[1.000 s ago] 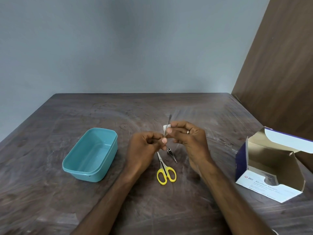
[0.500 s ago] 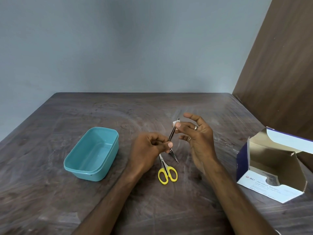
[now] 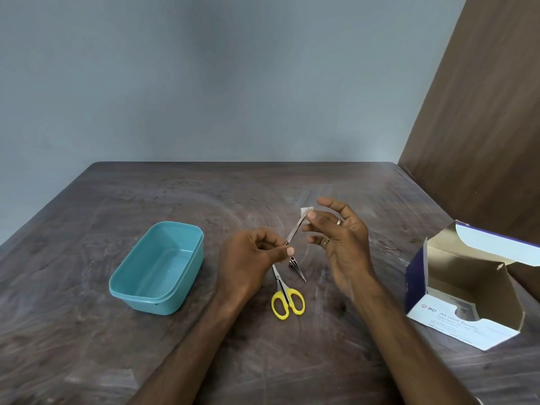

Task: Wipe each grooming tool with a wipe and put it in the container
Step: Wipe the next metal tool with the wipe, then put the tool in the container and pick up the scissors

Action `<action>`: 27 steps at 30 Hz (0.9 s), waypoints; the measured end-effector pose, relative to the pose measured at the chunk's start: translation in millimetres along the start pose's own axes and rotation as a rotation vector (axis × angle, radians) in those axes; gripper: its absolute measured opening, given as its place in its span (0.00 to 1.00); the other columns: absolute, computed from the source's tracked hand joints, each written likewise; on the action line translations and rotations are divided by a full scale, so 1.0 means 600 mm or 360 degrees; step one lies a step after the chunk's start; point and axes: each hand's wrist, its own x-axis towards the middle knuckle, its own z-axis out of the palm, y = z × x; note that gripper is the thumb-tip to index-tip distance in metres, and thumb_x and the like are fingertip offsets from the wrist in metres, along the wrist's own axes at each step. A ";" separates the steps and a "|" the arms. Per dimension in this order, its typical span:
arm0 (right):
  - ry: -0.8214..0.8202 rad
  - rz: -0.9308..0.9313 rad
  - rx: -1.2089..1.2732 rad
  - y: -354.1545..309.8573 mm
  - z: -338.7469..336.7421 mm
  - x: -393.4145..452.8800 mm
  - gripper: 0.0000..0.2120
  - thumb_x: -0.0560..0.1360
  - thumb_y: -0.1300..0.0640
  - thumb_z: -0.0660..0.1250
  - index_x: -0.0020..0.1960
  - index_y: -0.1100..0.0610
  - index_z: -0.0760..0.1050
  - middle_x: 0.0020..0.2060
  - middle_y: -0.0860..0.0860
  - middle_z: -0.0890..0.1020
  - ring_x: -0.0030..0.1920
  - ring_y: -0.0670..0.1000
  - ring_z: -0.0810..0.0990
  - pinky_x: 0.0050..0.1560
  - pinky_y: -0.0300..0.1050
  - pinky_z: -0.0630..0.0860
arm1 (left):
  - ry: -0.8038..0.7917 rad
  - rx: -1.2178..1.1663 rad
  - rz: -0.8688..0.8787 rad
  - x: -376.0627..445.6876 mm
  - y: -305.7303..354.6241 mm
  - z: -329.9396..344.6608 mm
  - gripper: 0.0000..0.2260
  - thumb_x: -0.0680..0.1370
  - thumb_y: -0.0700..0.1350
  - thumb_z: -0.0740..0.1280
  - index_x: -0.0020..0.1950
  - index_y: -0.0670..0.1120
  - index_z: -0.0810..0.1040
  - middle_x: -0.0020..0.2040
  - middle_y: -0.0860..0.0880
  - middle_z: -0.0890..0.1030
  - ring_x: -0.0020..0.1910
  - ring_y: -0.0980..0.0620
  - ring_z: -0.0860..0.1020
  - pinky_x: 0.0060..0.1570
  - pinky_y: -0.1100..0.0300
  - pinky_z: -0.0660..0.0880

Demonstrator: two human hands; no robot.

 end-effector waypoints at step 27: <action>0.0036 0.0045 -0.0216 0.011 -0.003 0.001 0.09 0.77 0.65 0.69 0.55 0.58 0.81 0.45 0.55 0.88 0.34 0.52 0.86 0.28 0.41 0.76 | 0.0758 0.1829 -0.0409 -0.073 -0.018 -0.199 0.10 0.73 0.56 0.72 0.44 0.51 0.87 0.43 0.47 0.83 0.50 0.44 0.73 0.47 0.50 0.64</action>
